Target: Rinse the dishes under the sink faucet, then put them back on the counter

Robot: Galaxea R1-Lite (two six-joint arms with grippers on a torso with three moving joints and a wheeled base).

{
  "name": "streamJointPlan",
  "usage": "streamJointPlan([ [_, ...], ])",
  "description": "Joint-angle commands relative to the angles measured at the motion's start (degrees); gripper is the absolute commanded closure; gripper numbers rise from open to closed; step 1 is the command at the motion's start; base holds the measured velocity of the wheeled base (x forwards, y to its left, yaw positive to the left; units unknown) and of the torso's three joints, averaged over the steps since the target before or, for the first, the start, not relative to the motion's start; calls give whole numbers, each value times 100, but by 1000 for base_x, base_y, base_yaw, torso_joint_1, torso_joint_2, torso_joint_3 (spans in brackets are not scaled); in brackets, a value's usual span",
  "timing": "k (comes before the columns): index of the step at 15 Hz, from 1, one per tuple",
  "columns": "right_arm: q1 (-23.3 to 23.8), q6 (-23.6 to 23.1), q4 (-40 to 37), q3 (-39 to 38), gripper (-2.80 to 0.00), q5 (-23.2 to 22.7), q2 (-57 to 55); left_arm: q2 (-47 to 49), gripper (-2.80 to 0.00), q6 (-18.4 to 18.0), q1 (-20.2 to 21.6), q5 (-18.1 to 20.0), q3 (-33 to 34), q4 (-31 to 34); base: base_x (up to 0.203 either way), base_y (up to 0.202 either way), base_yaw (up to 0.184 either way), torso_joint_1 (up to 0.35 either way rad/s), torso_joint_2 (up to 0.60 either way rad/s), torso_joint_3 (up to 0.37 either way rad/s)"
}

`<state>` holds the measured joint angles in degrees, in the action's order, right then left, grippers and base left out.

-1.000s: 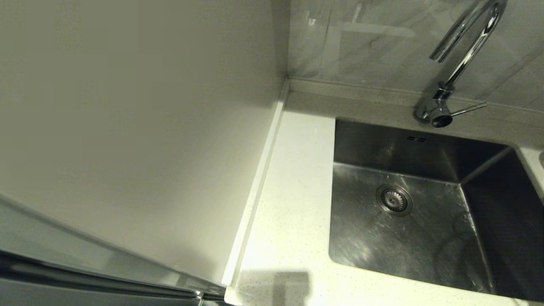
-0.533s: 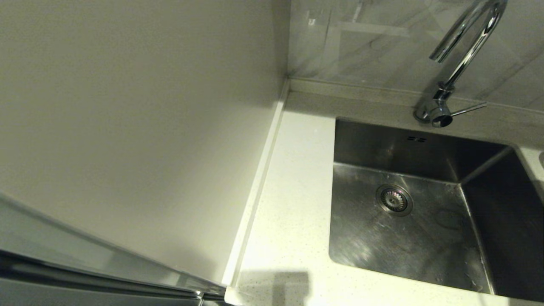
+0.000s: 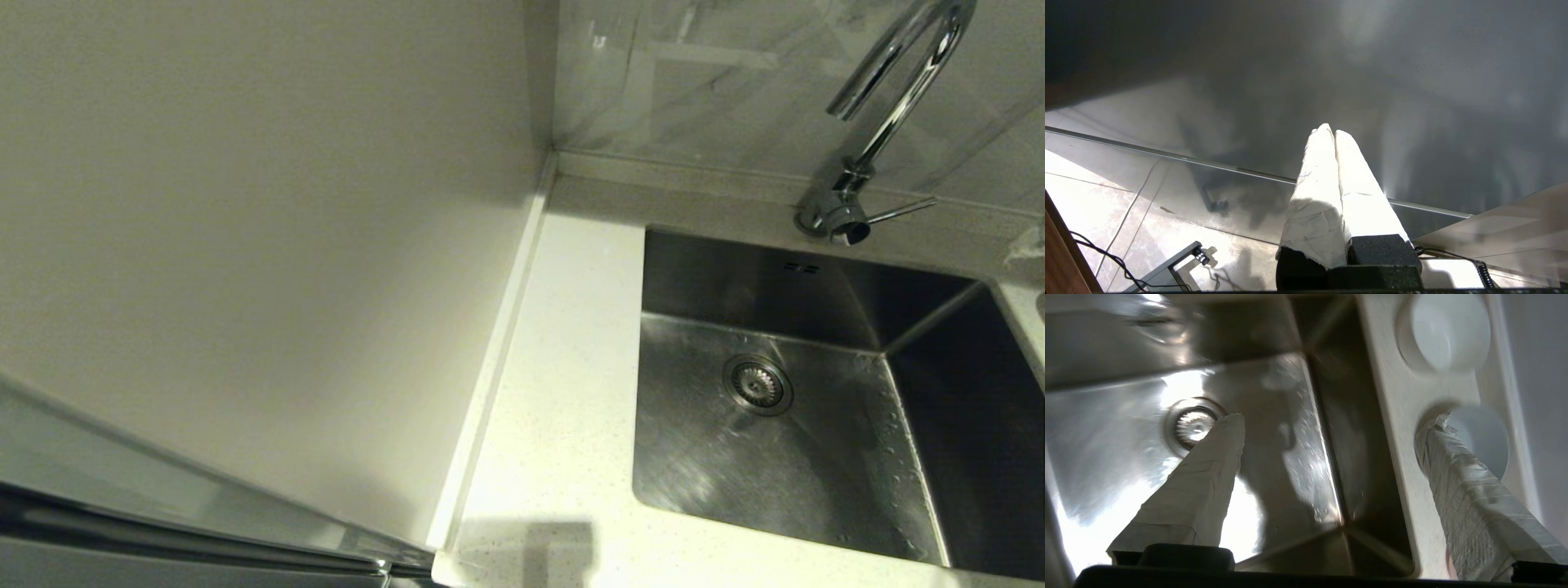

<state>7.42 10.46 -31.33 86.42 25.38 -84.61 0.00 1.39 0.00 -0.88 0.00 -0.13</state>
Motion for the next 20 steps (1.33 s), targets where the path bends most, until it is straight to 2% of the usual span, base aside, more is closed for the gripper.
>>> streamJointPlan([
  [1,-512,-257,-6,117,-280,200,487,-25,0,2,0,0,0,-4,0,0,0,0,0,0],
  [2,-548,-403,-5,104,0,244,616,-20,0,2,0,0,0,-4,0,0,0,0,0,0],
  [10,-564,-500,-4,-552,0,435,1539,-18,0,2,0,0,0,-4,0,0,0,0,0,0],
  [15,-558,-763,43,-930,0,475,2699,-18,0,2,0,0,0,-4,0,0,0,0,0,0],
  [20,-605,-754,104,-1572,0,472,4299,-18,0,2,0,0,0,-4,0,0,0,0,0,0],
])
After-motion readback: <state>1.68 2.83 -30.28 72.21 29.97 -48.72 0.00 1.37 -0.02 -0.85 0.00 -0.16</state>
